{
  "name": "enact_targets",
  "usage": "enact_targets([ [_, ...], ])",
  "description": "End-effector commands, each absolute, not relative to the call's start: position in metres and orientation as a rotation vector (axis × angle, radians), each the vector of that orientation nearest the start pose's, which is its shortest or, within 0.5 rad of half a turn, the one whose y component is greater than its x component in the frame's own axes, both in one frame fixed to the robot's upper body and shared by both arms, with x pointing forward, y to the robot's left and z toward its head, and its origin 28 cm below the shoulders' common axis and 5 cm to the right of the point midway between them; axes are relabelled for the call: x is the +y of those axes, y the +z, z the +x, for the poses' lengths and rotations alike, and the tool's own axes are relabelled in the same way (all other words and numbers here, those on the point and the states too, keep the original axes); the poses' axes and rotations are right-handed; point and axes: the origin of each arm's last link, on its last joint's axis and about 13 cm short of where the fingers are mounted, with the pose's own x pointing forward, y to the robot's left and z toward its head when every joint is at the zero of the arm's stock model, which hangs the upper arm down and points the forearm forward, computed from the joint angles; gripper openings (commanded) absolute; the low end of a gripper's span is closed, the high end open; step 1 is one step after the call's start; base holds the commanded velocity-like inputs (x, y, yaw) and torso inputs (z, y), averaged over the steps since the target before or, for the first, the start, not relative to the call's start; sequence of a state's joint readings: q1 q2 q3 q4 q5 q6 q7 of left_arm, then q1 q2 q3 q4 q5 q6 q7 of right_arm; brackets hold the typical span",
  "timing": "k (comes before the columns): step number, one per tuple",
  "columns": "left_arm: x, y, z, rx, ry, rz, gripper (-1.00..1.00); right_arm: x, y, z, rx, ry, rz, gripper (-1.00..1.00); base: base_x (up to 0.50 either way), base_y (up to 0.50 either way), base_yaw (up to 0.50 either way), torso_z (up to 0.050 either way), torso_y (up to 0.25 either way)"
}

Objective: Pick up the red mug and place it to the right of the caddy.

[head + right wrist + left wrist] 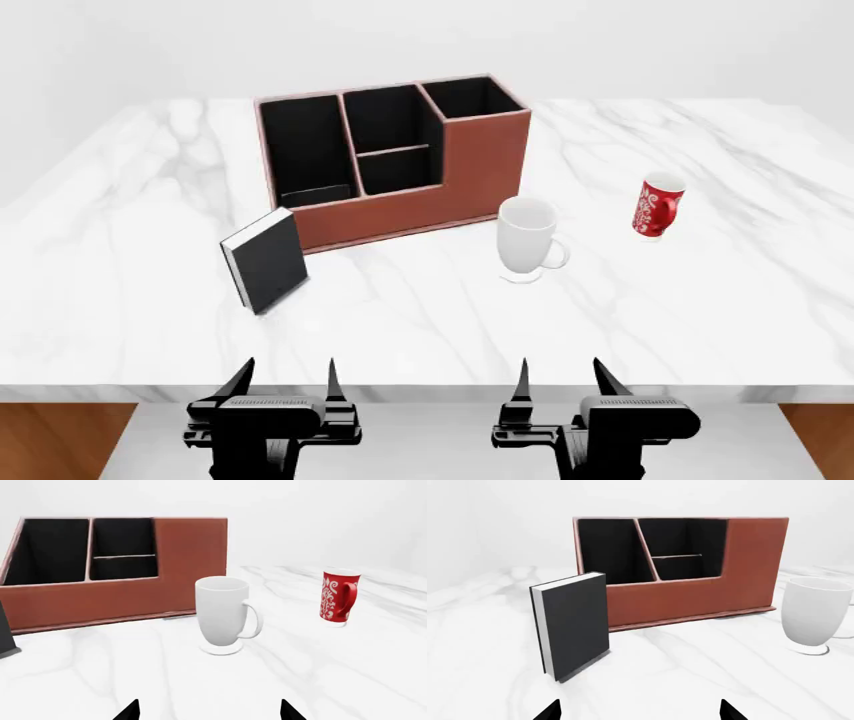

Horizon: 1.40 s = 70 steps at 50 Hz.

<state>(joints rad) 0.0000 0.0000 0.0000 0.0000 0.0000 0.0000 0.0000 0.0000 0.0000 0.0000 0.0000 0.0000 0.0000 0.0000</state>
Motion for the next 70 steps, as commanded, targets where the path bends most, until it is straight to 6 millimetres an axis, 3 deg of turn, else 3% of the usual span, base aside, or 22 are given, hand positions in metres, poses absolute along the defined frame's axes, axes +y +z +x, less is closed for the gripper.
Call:
enact_targets([
  [1, 0.205, 0.011, 0.211, 0.008, -0.005, 0.002, 1.00, -0.096, 0.012, 0.210, 0.004, 0.019, -0.005, 1.00, 0.00, 0.00, 0.00, 0.000, 0.000],
  [10, 0.204, 0.009, 0.213, 0.016, -0.005, 0.023, 1.00, -0.094, 0.010, 0.208, 0.014, 0.063, 0.008, 1.00, 0.00, -0.04, 0.00, 0.000, 0.000],
  [35, 0.205, 0.008, 0.215, 0.025, -0.014, 0.017, 1.00, -0.094, 0.003, 0.209, 0.044, 0.070, 0.010, 1.00, 0.00, -0.50, 0.00, 0.000, 0.000],
  [47, 0.204, 0.011, 0.215, 0.026, -0.033, 0.010, 1.00, -0.094, 0.009, 0.211, 0.039, 0.068, 0.023, 1.00, 0.00, -0.46, 0.00, 0.000, 0.000],
  [51, 0.206, 0.049, 0.222, 0.023, -0.049, 0.013, 1.00, -0.096, 0.031, 0.217, 0.029, 0.079, -0.008, 1.00, 0.00, 0.00, 0.00, 0.000, 0.000],
  [54, 0.209, 0.104, 0.236, -0.006, -0.086, 0.040, 1.00, -0.099, 0.068, 0.226, 0.013, 0.104, -0.003, 1.00, 0.00, 0.00, 0.00, 0.000, 0.000],
  [56, 0.210, 0.126, 0.241, -0.020, -0.092, 0.059, 1.00, -0.101, 0.085, 0.229, 0.000, 0.111, 0.008, 1.00, 0.00, 0.00, 0.00, 0.000, 0.000],
  [58, 0.215, 0.163, 0.246, -0.032, -0.117, 0.050, 1.00, -0.104, 0.110, 0.234, -0.049, 0.108, 0.010, 1.00, 0.00, 0.00, 0.00, 0.000, 0.000],
  [62, 0.216, 0.179, 0.250, -0.047, -0.124, 0.061, 1.00, -0.107, 0.117, 0.239, -0.081, 0.075, 0.000, 1.00, 0.00, 0.00, 0.00, 0.000, 0.000],
  [70, 0.218, 0.168, 0.256, -0.032, -0.113, 0.032, 1.00, -0.109, 0.101, 0.241, -0.048, 0.074, 0.009, 1.00, 0.02, 0.00, 0.00, 0.000, 0.000],
])
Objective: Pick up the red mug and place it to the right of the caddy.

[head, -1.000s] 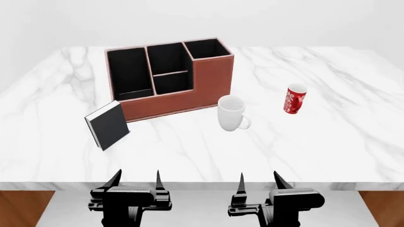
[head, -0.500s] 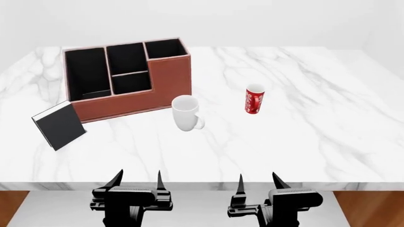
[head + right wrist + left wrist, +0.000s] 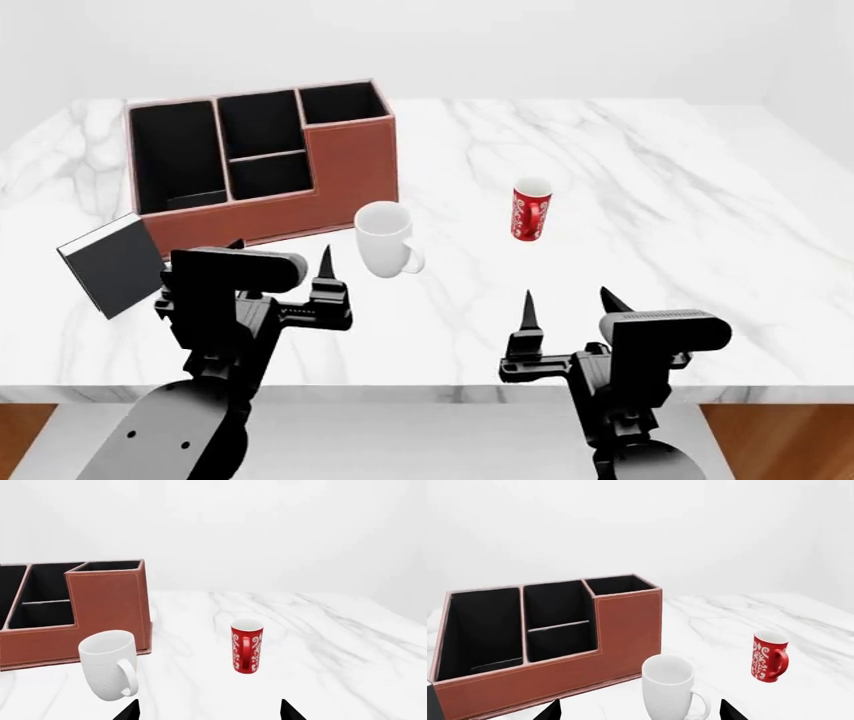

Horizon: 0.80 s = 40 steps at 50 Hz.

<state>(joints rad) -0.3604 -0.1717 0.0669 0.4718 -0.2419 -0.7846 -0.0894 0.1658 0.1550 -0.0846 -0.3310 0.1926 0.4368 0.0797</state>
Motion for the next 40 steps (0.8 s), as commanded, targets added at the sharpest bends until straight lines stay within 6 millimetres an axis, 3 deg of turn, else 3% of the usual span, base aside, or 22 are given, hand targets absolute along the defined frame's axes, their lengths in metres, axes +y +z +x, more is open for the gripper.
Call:
enact_targets([
  [1, 0.218, 0.168, 0.256, -0.029, -0.115, 0.028, 1.00, -0.109, 0.099, 0.241, -0.044, 0.074, 0.002, 1.00, 0.50, 0.00, 0.00, 0.000, 0.000],
  [40, 0.225, 0.157, 0.257, -0.042, -0.076, 0.042, 1.00, -0.107, 0.087, 0.244, -0.042, 0.065, 0.009, 1.00, 0.50, 0.00, 0.00, 0.000, 0.001],
])
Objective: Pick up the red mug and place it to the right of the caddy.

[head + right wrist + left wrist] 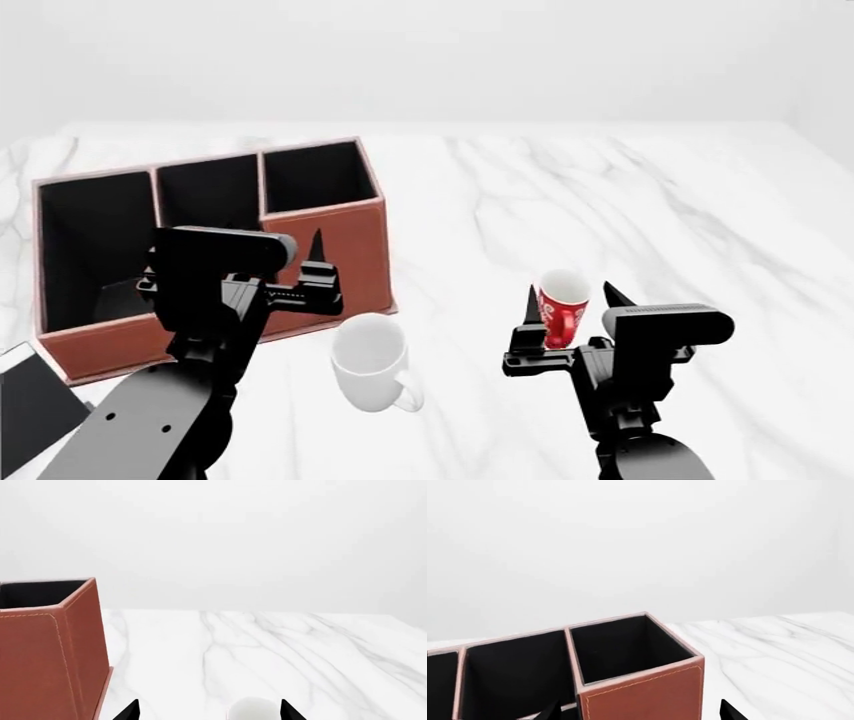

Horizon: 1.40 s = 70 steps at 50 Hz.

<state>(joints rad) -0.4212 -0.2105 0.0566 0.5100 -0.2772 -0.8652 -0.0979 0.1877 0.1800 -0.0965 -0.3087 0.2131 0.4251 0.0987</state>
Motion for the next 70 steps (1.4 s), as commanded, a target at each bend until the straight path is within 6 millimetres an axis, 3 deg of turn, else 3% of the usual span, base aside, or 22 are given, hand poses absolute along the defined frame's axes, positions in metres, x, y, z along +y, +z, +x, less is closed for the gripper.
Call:
enact_targets([
  [1, 0.225, 0.156, 0.257, -0.040, -0.076, 0.041, 1.00, -0.107, 0.087, 0.244, -0.041, 0.066, 0.008, 1.00, 0.50, 0.00, 0.00, 0.000, 0.000],
  [13, 0.226, 0.156, 0.256, -0.041, -0.077, 0.039, 1.00, -0.107, 0.087, 0.245, -0.048, 0.058, 0.021, 1.00, 0.50, 0.00, 0.00, 0.000, 0.001],
  [23, 0.227, 0.158, 0.256, -0.046, -0.073, 0.038, 1.00, -0.115, 0.085, 0.239, -0.055, 0.007, 0.012, 1.00, 0.00, 0.00, 0.00, 0.000, 0.001],
  [30, 0.226, 0.157, 0.256, -0.044, -0.074, 0.039, 1.00, -0.114, 0.076, 0.217, -0.070, 0.019, 0.011, 1.00, 0.00, 0.00, 0.00, 0.000, 0.000],
  [37, 0.226, 0.158, 0.254, -0.046, -0.073, 0.044, 1.00, -0.127, 0.064, 0.185, -0.037, -0.002, 0.035, 1.00, 0.00, 0.00, 0.00, 0.000, 0.000],
  [42, 0.226, 0.158, 0.254, -0.047, -0.073, 0.044, 1.00, -0.130, 0.055, 0.174, -0.008, -0.016, 0.037, 1.00, 0.00, 0.00, 0.00, 0.000, 0.000],
  [70, 0.227, 0.156, 0.256, -0.043, -0.069, 0.044, 1.00, -0.127, 0.032, 0.184, 0.148, 0.037, 0.035, 1.00, 0.00, 0.00, 0.00, 0.000, 0.000],
])
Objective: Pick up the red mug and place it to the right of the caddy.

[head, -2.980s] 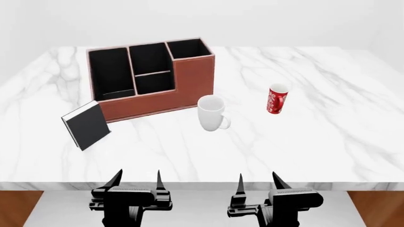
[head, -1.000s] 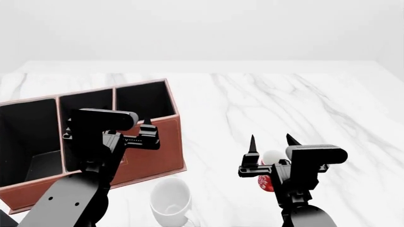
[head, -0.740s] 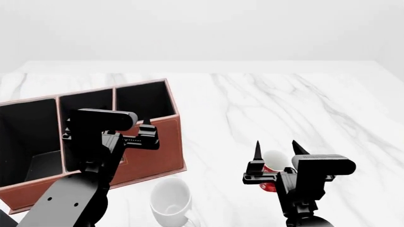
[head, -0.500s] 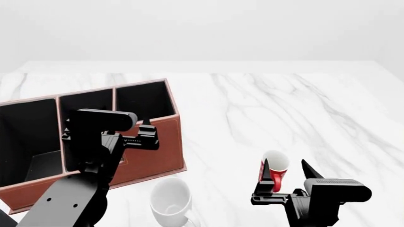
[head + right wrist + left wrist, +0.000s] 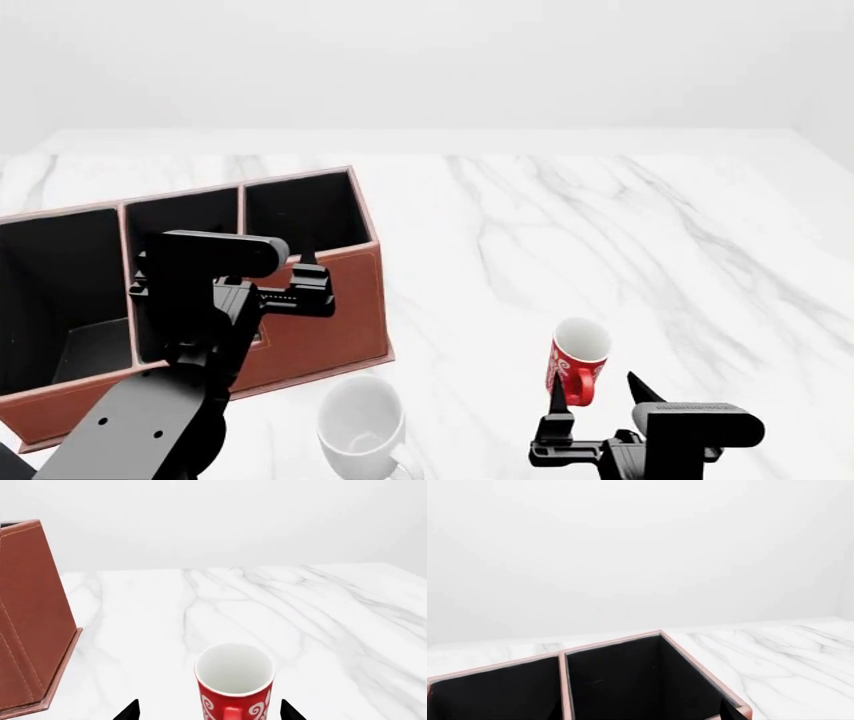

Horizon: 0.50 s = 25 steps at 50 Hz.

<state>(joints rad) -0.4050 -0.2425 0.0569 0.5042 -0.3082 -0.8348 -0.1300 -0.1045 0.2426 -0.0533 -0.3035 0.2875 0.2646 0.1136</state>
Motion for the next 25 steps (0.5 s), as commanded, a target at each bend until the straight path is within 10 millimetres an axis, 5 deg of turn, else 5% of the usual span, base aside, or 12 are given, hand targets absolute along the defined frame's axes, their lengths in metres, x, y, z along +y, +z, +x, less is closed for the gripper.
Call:
enact_targets([
  [1, 0.2275, 0.1561, 0.2557, -0.043, -0.069, 0.044, 1.00, -0.1268, 0.0326, 0.1845, 0.148, 0.038, 0.037, 1.00, 0.00, 0.00, 0.00, 0.000, 0.000],
  [25, 0.2293, 0.1558, 0.2555, -0.045, -0.062, 0.041, 1.00, -0.1279, 0.0261, 0.1929, 0.238, -0.050, 0.024, 1.00, 0.00, 0.00, 0.00, 0.000, 0.000],
])
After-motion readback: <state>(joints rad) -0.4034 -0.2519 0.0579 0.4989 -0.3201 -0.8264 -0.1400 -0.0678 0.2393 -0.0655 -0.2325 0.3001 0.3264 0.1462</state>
